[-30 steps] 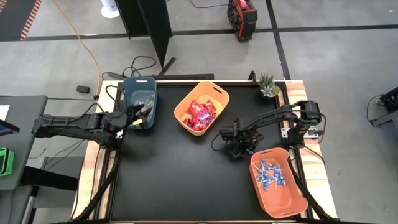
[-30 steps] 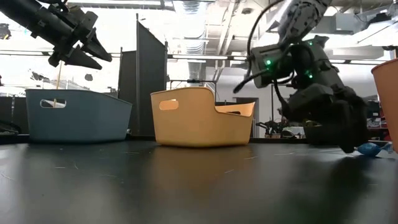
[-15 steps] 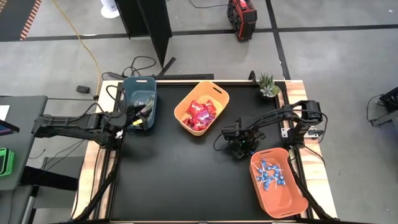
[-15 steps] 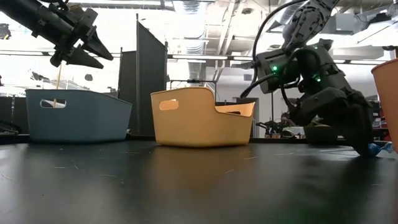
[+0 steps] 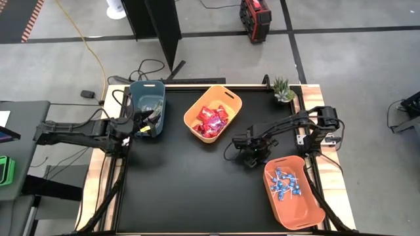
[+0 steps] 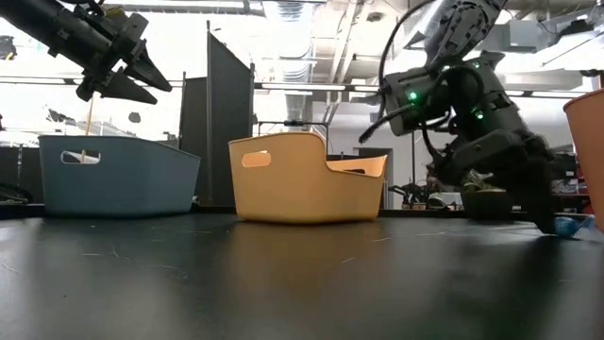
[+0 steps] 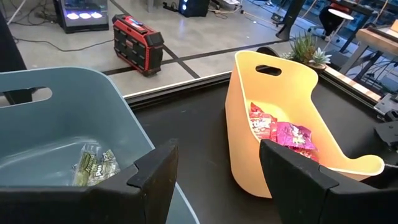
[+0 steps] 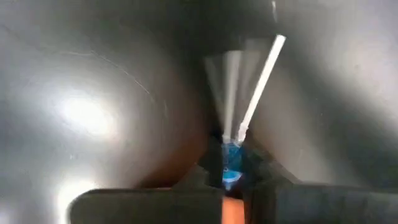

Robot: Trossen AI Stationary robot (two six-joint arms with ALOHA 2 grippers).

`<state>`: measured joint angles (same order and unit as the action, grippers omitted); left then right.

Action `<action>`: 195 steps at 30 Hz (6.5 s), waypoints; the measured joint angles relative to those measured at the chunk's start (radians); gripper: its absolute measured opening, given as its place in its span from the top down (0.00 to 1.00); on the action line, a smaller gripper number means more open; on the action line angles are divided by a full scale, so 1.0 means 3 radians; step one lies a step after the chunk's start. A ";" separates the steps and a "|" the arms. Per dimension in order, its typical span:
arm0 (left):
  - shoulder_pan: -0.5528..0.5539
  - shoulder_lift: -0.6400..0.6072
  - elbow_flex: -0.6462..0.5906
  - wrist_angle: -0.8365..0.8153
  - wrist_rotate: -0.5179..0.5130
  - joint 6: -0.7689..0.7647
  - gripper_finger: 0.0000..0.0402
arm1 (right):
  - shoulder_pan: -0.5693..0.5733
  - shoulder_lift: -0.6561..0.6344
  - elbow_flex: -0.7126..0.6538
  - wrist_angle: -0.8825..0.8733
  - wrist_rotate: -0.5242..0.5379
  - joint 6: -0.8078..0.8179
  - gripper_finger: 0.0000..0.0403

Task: Sort candy
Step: Put the blue lollipop into the orange bin, then move the orange bin to the right side of the yellow bin

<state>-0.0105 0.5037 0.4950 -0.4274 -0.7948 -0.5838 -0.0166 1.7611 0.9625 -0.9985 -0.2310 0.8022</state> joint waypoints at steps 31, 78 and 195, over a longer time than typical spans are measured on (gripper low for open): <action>0.0000 0.0000 -0.0001 -0.0002 0.0017 0.0092 0.45 | 0.0517 -0.0062 0.2493 -0.1896 0.0169 0.0518 1.00; -0.0001 0.0392 -0.0003 0.0001 0.0495 -0.0464 0.45 | 0.2001 -0.0127 0.1441 -0.1830 0.0607 0.4410 0.44; 0.0174 0.0393 -0.0001 -0.0402 0.0050 -0.1032 0.45 | -0.1698 -0.0235 0.0947 0.1599 0.1773 -0.0159 0.76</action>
<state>0.0417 0.6216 0.4946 -0.5480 -0.7798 -0.8933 -0.5261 1.6906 1.2465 -0.5188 0.3009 0.7546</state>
